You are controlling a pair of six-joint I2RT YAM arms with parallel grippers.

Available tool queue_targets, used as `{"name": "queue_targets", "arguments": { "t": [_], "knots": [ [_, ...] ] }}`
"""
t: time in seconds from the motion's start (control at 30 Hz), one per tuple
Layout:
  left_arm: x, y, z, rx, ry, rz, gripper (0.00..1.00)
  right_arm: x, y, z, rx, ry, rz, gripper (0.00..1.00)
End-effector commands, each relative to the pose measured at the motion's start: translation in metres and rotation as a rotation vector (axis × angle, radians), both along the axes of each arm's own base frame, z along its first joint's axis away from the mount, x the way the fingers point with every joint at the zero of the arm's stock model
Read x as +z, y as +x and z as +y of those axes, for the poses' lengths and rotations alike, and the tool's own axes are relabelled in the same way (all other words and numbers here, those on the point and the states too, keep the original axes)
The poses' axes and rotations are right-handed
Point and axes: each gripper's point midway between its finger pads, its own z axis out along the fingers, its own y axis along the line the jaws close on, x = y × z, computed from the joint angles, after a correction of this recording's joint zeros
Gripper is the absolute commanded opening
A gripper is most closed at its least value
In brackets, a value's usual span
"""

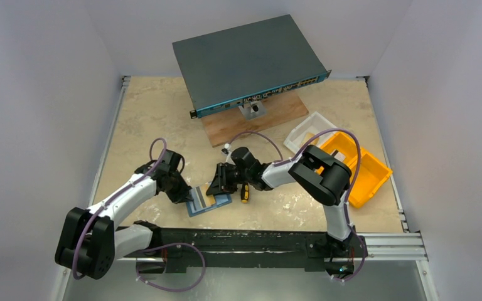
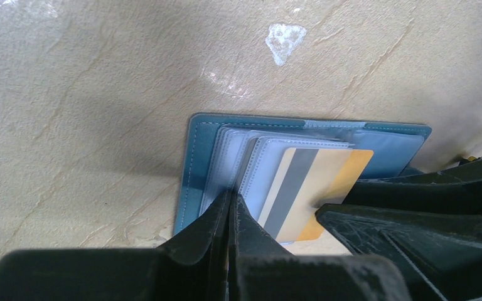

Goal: Take the credit cards out of the card holder
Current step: Remove the credit card from the card holder.

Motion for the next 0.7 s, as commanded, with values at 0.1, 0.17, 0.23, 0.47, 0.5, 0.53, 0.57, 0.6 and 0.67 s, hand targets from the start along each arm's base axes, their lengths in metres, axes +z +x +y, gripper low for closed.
{"name": "queue_targets", "arguments": {
  "t": [0.1, 0.17, 0.23, 0.47, 0.5, 0.53, 0.57, 0.6, 0.67],
  "knots": [
    [-0.009, -0.006, 0.013, 0.013, 0.068, 0.034, 0.0, 0.003, -0.006, 0.003, 0.032, 0.003, -0.013, 0.14],
    [-0.009, -0.006, 0.013, 0.013, 0.072, 0.035, 0.0, 0.003, -0.004, 0.0, 0.019, 0.001, -0.013, 0.08],
    [-0.009, -0.007, 0.014, 0.007, 0.078, 0.04, 0.0, 0.0, -0.002, -0.007, -0.001, -0.007, -0.004, 0.03],
    [-0.009, -0.008, 0.015, 0.004, 0.082, 0.045, 0.0, -0.006, 0.01, -0.029, -0.072, -0.055, -0.013, 0.0],
    [-0.009, -0.008, 0.015, 0.005, 0.082, 0.044, 0.0, -0.006, 0.012, -0.031, -0.078, -0.063, -0.016, 0.0],
    [-0.009, -0.007, 0.015, 0.004, 0.082, 0.044, 0.0, -0.005, 0.013, -0.034, -0.083, -0.067, -0.021, 0.0],
    [-0.009, -0.007, 0.015, 0.005, 0.081, 0.044, 0.0, -0.004, 0.014, -0.036, -0.087, -0.07, -0.024, 0.0],
    [-0.009, -0.007, 0.015, 0.006, 0.082, 0.044, 0.0, -0.003, 0.015, -0.038, -0.092, -0.072, -0.027, 0.0],
    [-0.009, -0.007, 0.015, 0.005, 0.082, 0.044, 0.0, -0.003, 0.017, -0.041, -0.1, -0.083, -0.03, 0.0]
  ]
}}
